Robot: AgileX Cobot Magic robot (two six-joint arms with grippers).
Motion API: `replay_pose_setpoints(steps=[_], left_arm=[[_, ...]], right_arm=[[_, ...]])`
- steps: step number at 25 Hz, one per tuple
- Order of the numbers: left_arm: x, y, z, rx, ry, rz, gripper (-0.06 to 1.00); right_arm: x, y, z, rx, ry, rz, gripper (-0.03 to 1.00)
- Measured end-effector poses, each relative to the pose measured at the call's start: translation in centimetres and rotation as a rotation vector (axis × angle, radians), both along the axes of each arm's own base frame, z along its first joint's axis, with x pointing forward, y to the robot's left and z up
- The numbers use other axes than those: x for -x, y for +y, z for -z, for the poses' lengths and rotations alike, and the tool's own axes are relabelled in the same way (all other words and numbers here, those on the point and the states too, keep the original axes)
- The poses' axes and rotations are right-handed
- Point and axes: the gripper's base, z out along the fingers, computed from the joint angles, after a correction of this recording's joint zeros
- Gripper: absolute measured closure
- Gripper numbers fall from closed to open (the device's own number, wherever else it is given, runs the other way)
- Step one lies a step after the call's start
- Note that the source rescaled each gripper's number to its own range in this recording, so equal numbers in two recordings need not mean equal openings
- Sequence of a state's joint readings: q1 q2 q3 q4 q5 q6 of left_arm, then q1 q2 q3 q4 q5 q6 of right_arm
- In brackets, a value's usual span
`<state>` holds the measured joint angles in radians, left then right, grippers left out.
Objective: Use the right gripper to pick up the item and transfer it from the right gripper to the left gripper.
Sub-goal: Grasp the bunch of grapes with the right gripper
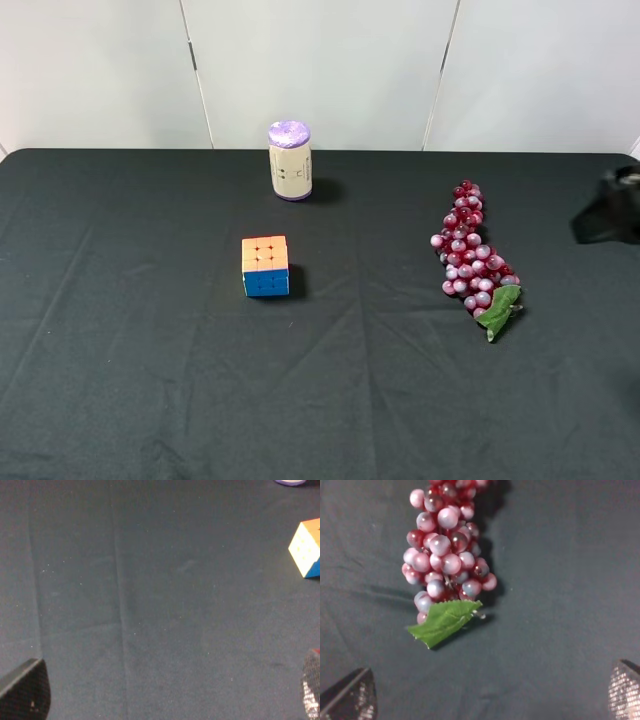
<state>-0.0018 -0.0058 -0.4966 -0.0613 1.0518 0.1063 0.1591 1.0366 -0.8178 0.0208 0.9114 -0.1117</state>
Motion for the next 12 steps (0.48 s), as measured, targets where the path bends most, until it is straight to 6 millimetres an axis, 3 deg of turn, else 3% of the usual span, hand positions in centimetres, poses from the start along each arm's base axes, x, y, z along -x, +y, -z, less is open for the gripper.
replay_pose_setpoints(steps=[6,12], left_arm=[[0.0,0.0,0.0,0.0,0.0,0.0,-0.06],[0.0,0.0,0.0,0.0,-0.001,0.0,-0.06]], right_arm=[[-4.1,1.0,3.3,-0.03,0.067,0.004,-0.03],[-6.4,1.8,6.7,-0.056,0.163,-0.034,-0.03]])
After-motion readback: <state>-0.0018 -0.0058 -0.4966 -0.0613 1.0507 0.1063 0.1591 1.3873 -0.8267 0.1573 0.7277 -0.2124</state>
